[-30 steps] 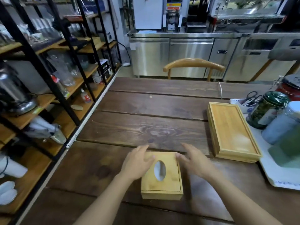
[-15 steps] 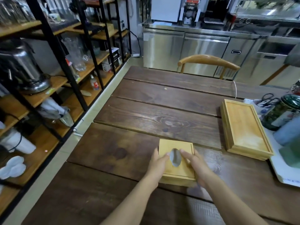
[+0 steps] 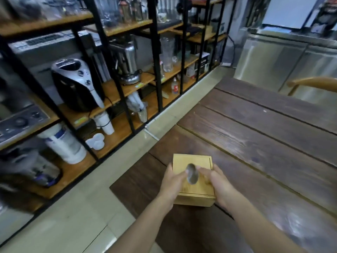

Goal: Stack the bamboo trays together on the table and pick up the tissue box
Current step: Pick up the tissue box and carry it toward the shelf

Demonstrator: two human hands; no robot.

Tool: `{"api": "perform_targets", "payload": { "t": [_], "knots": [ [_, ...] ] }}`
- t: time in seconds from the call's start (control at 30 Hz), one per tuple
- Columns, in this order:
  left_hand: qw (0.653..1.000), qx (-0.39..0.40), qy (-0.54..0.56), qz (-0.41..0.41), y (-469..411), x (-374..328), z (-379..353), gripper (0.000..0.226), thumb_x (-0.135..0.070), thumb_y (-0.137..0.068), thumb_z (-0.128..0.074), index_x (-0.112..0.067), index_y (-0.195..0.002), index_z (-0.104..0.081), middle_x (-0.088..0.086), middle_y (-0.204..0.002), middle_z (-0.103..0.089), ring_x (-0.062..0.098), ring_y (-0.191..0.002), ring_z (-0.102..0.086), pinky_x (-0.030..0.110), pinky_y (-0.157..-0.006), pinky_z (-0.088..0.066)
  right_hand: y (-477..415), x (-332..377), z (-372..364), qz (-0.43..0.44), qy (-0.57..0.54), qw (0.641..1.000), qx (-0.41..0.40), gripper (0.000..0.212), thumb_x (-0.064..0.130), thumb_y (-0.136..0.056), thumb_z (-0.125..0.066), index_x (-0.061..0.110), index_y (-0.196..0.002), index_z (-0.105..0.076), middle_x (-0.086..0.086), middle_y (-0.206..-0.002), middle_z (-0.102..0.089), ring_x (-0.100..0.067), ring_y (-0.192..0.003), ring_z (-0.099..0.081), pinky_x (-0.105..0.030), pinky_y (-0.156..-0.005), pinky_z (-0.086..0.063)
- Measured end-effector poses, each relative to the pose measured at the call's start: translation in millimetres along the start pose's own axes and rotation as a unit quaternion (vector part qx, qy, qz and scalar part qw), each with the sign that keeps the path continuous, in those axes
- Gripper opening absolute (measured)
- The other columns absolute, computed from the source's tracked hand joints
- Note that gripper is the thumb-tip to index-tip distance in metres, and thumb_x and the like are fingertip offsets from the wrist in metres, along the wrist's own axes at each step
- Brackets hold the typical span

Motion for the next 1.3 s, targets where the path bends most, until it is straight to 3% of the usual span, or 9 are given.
{"api": "perform_targets", "payload": {
  "t": [0.17,0.3,0.47,0.57,0.77,0.9,1.13,1.3],
  "knots": [
    [0.994,-0.1,0.028,-0.022,14,-2,70,0.034,-0.027,-0.086,-0.064,-0.033,-0.117,-0.052,-0.012,-0.105,-0.063,-0.002,-0.091,-0.056,0.017,-0.065,-0.042,-15,1,-78,-0.017,0.061,0.994,0.092,0.044,0.035,-0.071,-0.072,0.031,-0.111,-0.052,0.0,-0.11,-0.062,-0.023,-0.102,-0.056,-0.045,-0.088,-0.046],
    [0.981,-0.182,0.061,-0.041,25,6,105,0.029,-0.026,-0.087,-0.062,-0.039,-0.11,-0.05,-0.018,-0.101,-0.059,-0.002,-0.091,-0.053,0.016,-0.066,-0.039,-20,-2,-122,-0.026,0.127,0.978,0.162,0.048,0.036,-0.07,-0.071,0.03,-0.114,-0.052,-0.001,-0.112,-0.062,-0.023,-0.105,-0.055,-0.048,-0.095,-0.043],
    [0.956,-0.266,0.115,-0.054,38,29,113,0.032,-0.023,-0.089,-0.06,-0.033,-0.117,-0.049,-0.013,-0.108,-0.059,0.005,-0.101,-0.054,0.021,-0.075,-0.043,-20,4,-151,-0.009,0.234,0.942,0.239,0.046,0.033,-0.075,-0.07,0.025,-0.117,-0.05,0.006,-0.108,-0.058,-0.012,-0.097,-0.052,-0.03,-0.072,-0.04],
    [0.946,-0.285,0.139,-0.066,43,36,108,0.044,-0.02,-0.089,-0.059,-0.025,-0.13,-0.044,-0.003,-0.12,-0.058,0.014,-0.113,-0.054,0.032,-0.092,-0.045,-21,7,-157,0.008,0.279,0.923,0.263,0.051,0.033,-0.075,-0.07,0.024,-0.12,-0.048,0.004,-0.114,-0.058,-0.014,-0.101,-0.053,-0.031,-0.077,-0.043],
    [0.933,-0.314,0.157,-0.083,43,38,105,0.048,-0.018,-0.089,-0.06,-0.023,-0.133,-0.042,0.0,-0.123,-0.057,0.016,-0.115,-0.053,0.029,-0.091,-0.046,-26,12,-162,0.027,0.326,0.904,0.276,0.059,0.037,-0.073,-0.072,0.022,-0.123,-0.046,0.001,-0.117,-0.058,-0.015,-0.104,-0.053,-0.032,-0.081,-0.044],
    [0.923,-0.341,0.159,-0.081,43,38,103,0.046,-0.023,-0.088,-0.062,-0.025,-0.13,-0.043,-0.004,-0.117,-0.057,0.008,-0.105,-0.054,0.015,-0.074,-0.043,-29,16,-166,0.028,0.349,0.892,0.287,0.061,0.037,-0.073,-0.072,0.019,-0.125,-0.046,-0.003,-0.121,-0.057,-0.021,-0.111,-0.052,-0.045,-0.1,-0.041],
    [0.92,-0.353,0.154,-0.078,40,42,104,0.053,-0.027,-0.086,-0.064,-0.025,-0.133,-0.039,0.001,-0.122,-0.054,0.011,-0.109,-0.053,0.018,-0.077,-0.044,-32,18,-170,0.034,0.364,0.882,0.297,0.063,0.038,-0.072,-0.072,0.017,-0.126,-0.047,-0.006,-0.124,-0.056,-0.025,-0.113,-0.052,-0.049,-0.102,-0.04],
    [0.926,-0.356,0.113,-0.052,39,50,113,0.062,-0.027,-0.083,-0.067,-0.022,-0.137,-0.037,0.001,-0.126,-0.052,0.016,-0.113,-0.052,0.021,-0.079,-0.046,-32,19,-169,0.049,0.386,0.871,0.3,0.062,0.042,-0.073,-0.07,0.018,-0.126,-0.047,-0.004,-0.123,-0.056,-0.021,-0.111,-0.053,-0.043,-0.1,-0.042]
  ]
}}
Point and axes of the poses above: each hand's wrist, its own y-axis away from the middle knuckle, its own z-axis out of the back of the hand, x = y × z, the point moved 5 cm from there along -y, towards the middle knuckle
